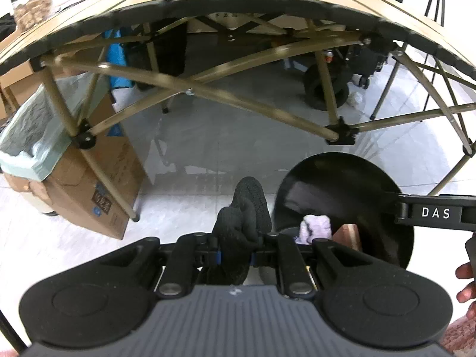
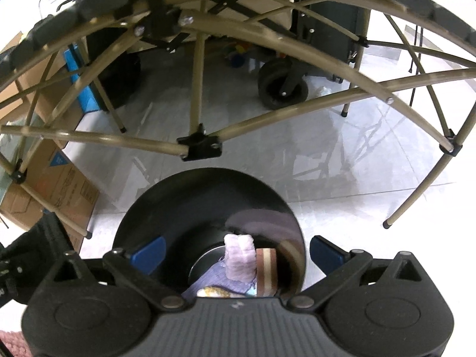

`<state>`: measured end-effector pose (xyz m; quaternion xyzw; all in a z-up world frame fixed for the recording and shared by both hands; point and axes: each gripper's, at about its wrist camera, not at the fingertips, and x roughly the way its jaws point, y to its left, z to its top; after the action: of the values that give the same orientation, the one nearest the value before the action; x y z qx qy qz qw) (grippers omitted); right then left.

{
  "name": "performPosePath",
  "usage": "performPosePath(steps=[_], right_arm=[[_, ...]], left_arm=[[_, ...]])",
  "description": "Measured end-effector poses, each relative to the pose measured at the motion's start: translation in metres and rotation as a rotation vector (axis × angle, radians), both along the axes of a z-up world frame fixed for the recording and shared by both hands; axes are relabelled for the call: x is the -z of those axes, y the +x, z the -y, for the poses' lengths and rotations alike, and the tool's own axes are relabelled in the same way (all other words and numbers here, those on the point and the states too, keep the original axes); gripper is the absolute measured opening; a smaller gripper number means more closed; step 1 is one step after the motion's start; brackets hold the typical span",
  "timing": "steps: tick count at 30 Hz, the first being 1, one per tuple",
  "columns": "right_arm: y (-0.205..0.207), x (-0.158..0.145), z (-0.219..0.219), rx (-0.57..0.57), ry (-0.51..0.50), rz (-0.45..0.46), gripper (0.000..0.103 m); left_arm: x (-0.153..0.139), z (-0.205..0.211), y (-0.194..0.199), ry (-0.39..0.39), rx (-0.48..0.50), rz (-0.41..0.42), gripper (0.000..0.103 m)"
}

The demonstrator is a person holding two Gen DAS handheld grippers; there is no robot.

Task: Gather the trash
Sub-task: 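Lower the left tool with the black glove into the bin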

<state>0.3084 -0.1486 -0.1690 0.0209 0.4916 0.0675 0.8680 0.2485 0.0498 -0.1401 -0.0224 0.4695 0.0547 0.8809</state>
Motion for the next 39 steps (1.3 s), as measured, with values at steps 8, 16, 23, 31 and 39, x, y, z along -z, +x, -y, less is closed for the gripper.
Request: performPosePath(steps=[8, 16, 23, 31, 39], right_arm=[[-0.004, -0.011, 0.021, 0.033, 0.004, 0.03, 0.103], [-0.008, -0.017, 0.049, 0.082, 0.001, 0.053, 0.103], [-0.014, -0.024, 0.074, 0.123, 0.006, 0.073, 0.103], [-0.022, -0.028, 0.096, 0.162, -0.021, 0.099, 0.103], [-0.027, -0.028, 0.116, 0.195, -0.025, 0.106, 0.103]], left_arm=[[0.001, 0.026, 0.012, -0.007, 0.038, -0.003, 0.016], [0.002, 0.054, 0.021, -0.021, 0.085, -0.006, 0.016], [0.004, 0.079, 0.031, -0.034, 0.125, -0.01, 0.016], [0.012, 0.099, 0.043, -0.051, 0.145, -0.032, 0.016], [0.025, 0.114, 0.056, -0.074, 0.138, -0.082, 0.016]])
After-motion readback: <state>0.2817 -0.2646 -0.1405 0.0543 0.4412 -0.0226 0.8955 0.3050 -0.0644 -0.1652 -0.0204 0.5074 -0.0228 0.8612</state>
